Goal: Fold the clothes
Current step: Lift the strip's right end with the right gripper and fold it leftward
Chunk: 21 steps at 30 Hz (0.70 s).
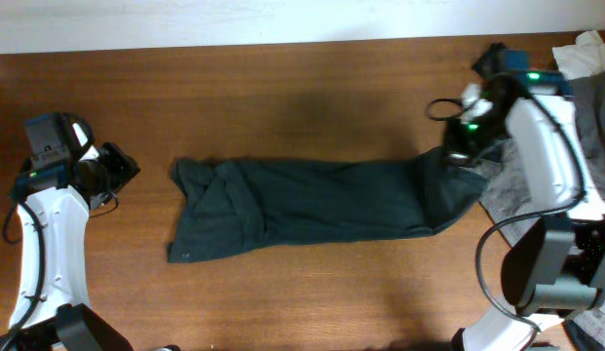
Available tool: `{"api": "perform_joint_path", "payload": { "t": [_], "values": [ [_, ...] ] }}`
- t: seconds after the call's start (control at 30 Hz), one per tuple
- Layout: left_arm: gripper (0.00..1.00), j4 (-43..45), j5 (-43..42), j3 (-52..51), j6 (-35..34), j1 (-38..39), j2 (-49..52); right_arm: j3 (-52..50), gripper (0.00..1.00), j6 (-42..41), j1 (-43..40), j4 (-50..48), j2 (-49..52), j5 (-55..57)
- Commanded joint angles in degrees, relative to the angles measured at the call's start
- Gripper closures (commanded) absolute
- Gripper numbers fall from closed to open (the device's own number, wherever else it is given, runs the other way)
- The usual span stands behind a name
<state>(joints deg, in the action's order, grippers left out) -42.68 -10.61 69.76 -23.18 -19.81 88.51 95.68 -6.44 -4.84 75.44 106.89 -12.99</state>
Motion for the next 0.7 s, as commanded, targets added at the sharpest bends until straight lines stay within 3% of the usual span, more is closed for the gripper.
{"api": "perform_joint_path", "payload": {
  "t": [0.0, 0.67],
  "values": [
    [0.51, 0.0, -1.7, 0.2, 0.9, -0.3, -0.9, 1.1, 0.97, -4.2, 5.2, 0.2, -0.3, -2.5],
    [0.51, -1.1, -2.1, 0.2, 0.9, -0.3, -0.9, 1.0, 0.96, -12.2, 20.6, -4.3, -0.2, -3.2]
  ]
}}
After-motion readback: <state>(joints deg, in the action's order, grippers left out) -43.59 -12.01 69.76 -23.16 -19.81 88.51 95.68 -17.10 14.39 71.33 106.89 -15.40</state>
